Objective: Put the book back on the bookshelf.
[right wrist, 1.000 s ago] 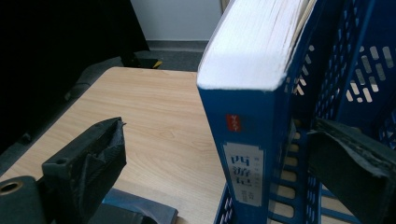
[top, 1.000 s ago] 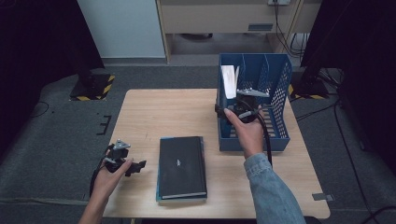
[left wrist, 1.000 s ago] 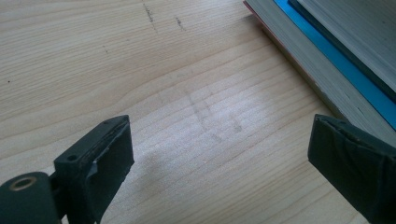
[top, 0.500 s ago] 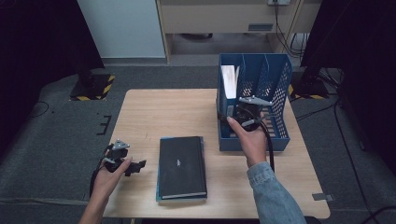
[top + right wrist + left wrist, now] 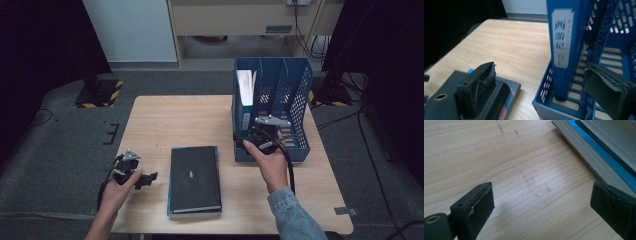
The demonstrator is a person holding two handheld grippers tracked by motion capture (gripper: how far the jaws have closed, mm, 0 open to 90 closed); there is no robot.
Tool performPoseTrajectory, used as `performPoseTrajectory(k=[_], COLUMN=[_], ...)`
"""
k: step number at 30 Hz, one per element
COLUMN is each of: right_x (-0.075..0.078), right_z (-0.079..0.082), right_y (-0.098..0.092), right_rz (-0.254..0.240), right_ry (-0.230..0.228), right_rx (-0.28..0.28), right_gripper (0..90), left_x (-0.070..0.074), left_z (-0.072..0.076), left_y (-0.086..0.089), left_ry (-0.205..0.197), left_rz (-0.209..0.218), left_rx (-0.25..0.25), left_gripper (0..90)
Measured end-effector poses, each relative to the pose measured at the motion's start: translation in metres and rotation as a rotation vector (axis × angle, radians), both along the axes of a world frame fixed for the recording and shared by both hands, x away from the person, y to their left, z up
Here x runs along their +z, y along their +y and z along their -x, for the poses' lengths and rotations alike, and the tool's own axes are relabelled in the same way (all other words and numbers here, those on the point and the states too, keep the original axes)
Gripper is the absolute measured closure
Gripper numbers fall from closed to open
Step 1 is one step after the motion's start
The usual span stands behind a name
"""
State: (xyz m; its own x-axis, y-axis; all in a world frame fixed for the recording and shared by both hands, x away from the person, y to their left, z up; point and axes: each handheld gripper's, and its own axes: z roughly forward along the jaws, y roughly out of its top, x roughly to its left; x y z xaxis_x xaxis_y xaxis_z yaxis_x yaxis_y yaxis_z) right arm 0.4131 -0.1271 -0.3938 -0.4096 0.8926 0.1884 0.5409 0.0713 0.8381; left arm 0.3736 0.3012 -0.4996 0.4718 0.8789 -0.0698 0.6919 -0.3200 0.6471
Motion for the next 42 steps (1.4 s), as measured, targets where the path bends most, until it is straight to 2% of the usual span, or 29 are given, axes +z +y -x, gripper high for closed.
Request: performPoseTrajectory(k=[3,6,10,13,16,19,23,25,29,31,35,37,39,40,42], right_x=[-0.002,-0.005,-0.009,-0.011,-0.014,-0.015,-0.025,-0.032,-0.047,-0.053,-0.06,-0.061,-0.061,-0.061,-0.063], right_z=[0.006,0.012,0.023,0.029,0.035,0.04,0.043,0.046,0.052,0.054,0.052,0.051,0.051,0.051,0.052], right_y=[0.001,0.001,0.002,0.005,0.009,0.012,0.015,0.019,0.027,0.031,0.031,0.032,0.029,0.029,0.031], right_rz=[0.012,0.003,0.004,0.028,0.061,0.051,0.048,0.056,0.031,0.038,0.018,0.045,0.007,0.005,0.021], right_ry=[0.001,-0.003,-0.006,-0.011,0.01,0.012,0.017,0.028,0.058,0.072,0.073,0.073,0.07,0.072,0.073], right_rx=[0.022,0.036,0.073,0.105,0.174,0.221,0.261,0.285,0.326,0.348,0.322,0.299,0.285,0.285,0.285], right_gripper=[11.3,11.6,12.8,15.1,17.2,16.5,16.8,16.6,15.1,14.0,17.4,16.8,16.8,15.5,14.1], left_x=[0.001,0.001,0.002,0.002,0.002,0.003,0.001,0.002,0.006,0.009,0.012,0.012,0.013,0.014,0.017], left_z=[0.001,0.001,0.003,0.004,0.006,0.01,0.012,0.012,0.014,0.015,0.018,0.019,0.02,0.022,0.027], left_y=[-0.002,-0.003,-0.002,-0.001,-0.003,-0.009,-0.016,-0.016,-0.015,-0.014,-0.012,-0.012,-0.013,-0.013,-0.014], left_ry=[-0.011,-0.026,-0.039,-0.048,-0.05,-0.057,-0.058,-0.072,-0.09,-0.108,-0.123,-0.121,-0.124,-0.127,-0.132], left_rz=[-0.013,-0.031,-0.031,-0.038,-0.035,-0.037,-0.038,-0.03,-0.034,-0.016,0.016,0.023,0.029,0.039,0.056], left_rx=[-0.004,0.001,0.008,0.014,0.02,0.019,-0.007,-0.005,0.006,0.013,0.029,0.03,0.027,0.03,0.031], left_gripper=[4.6,4.6,4.5,4.2,3.8,3.4,3.4,3.5,3.6,3.8,4.5,4.8,4.8,5.1,5.7])
